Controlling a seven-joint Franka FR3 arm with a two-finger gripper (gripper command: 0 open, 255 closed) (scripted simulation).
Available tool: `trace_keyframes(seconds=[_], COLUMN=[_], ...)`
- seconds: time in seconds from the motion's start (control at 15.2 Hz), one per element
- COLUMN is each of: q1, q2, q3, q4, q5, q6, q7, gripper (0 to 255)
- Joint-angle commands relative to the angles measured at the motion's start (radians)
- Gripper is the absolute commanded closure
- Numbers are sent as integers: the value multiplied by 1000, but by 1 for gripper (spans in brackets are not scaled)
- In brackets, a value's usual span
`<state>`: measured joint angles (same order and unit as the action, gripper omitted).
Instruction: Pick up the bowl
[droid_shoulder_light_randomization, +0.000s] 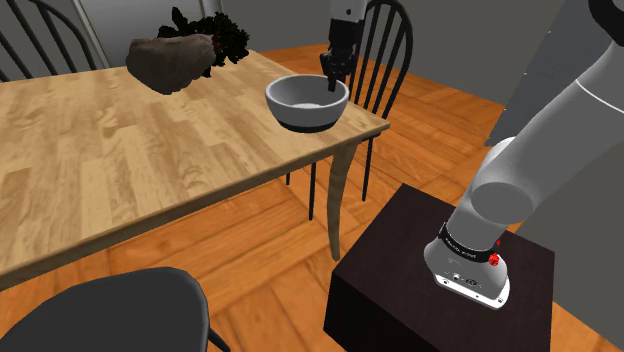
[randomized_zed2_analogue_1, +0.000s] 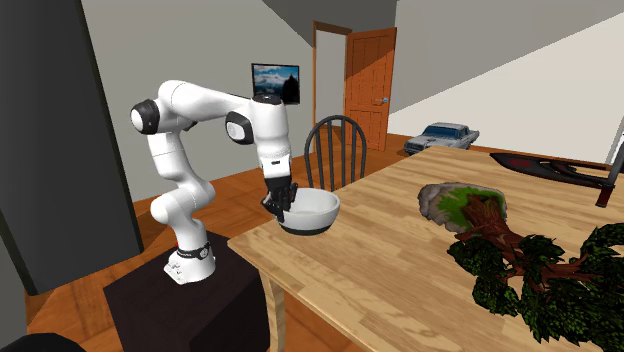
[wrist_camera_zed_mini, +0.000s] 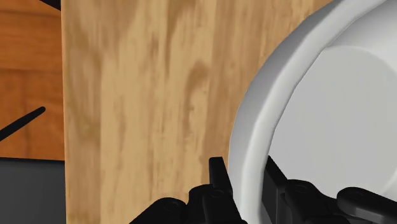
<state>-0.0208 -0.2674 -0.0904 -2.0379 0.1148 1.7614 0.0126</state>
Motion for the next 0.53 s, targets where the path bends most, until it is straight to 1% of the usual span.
trace_keyframes(seconds=[0.0, 0.46], q1=[-1, 0], q2=[-1, 9], q3=[-1, -2], q4=[26, 130], q5=[-1, -1], q6=[-26, -119], q7=[2, 12], gripper=[255, 255])
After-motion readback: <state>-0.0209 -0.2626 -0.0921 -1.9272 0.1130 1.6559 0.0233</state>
